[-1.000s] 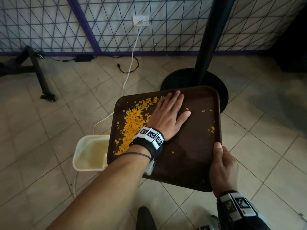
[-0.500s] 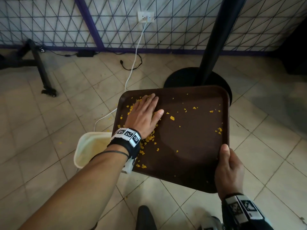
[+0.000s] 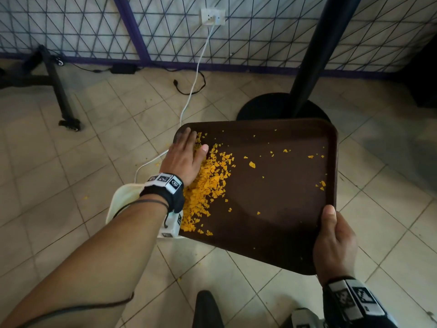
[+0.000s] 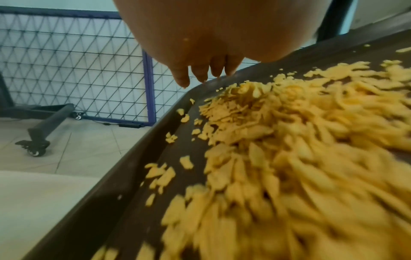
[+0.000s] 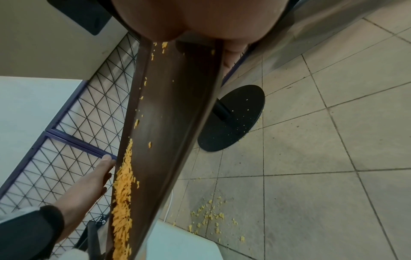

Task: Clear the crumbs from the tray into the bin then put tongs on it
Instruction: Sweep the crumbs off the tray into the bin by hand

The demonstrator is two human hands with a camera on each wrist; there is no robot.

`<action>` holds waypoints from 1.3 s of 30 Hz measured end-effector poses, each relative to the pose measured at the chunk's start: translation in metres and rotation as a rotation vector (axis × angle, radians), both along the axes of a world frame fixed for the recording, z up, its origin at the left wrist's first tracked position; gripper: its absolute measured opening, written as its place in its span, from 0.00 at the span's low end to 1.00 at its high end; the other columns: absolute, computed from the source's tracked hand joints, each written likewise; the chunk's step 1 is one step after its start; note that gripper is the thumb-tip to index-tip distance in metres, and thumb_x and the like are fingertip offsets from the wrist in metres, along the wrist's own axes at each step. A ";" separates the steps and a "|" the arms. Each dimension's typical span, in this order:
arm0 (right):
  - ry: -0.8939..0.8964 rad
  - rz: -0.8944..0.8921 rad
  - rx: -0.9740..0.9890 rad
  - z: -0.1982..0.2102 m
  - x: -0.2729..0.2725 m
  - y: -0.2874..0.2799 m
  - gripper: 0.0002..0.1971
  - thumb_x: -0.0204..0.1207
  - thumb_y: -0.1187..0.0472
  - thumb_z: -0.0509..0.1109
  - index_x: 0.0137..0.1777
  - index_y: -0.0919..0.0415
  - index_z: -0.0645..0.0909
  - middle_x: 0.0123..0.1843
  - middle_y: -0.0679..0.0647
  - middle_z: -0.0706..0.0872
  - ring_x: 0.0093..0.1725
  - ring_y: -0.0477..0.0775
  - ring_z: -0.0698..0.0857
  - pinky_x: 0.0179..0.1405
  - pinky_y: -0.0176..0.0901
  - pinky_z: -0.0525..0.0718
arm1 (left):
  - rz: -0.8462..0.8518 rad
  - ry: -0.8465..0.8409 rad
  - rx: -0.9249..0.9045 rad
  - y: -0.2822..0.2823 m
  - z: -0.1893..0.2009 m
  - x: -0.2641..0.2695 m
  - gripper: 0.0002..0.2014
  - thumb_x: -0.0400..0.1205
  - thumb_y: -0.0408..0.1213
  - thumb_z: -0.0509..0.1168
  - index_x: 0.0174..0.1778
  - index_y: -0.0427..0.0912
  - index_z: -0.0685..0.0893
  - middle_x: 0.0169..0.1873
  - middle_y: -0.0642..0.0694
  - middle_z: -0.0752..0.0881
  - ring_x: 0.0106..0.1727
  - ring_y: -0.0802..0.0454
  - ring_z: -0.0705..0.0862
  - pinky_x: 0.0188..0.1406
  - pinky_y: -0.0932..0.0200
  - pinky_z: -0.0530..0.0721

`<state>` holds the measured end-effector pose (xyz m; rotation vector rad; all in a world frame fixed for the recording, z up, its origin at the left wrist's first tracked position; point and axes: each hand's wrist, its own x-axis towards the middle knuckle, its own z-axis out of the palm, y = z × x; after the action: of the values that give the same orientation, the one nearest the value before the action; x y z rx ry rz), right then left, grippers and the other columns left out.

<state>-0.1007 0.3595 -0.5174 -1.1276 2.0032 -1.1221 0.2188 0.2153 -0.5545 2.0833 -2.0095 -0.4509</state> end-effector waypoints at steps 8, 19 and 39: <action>-0.018 0.007 -0.016 0.004 0.006 -0.001 0.21 0.88 0.51 0.54 0.33 0.56 0.73 0.31 0.52 0.76 0.32 0.52 0.74 0.31 0.46 0.71 | -0.033 -0.034 0.129 0.027 -0.010 0.006 0.36 0.86 0.66 0.36 0.88 0.51 0.53 0.88 0.51 0.52 0.85 0.46 0.60 0.77 0.43 0.66; 0.015 0.013 -0.005 0.000 0.010 0.000 0.23 0.87 0.47 0.53 0.36 0.60 0.75 0.32 0.56 0.79 0.33 0.57 0.77 0.34 0.51 0.74 | 0.087 0.120 0.087 -0.017 0.007 -0.006 0.37 0.87 0.65 0.40 0.88 0.45 0.52 0.88 0.46 0.50 0.87 0.47 0.54 0.83 0.47 0.55; 0.030 0.027 -0.013 -0.007 0.014 -0.002 0.24 0.86 0.44 0.52 0.37 0.60 0.75 0.32 0.57 0.78 0.34 0.62 0.77 0.35 0.56 0.78 | 0.006 -0.047 0.219 0.023 -0.022 0.028 0.41 0.84 0.69 0.33 0.88 0.46 0.47 0.88 0.44 0.46 0.87 0.47 0.50 0.83 0.45 0.49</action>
<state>-0.0864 0.3579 -0.5241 -1.1811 2.0002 -1.1121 0.2466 0.2385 -0.5764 2.2436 -2.0622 -0.6547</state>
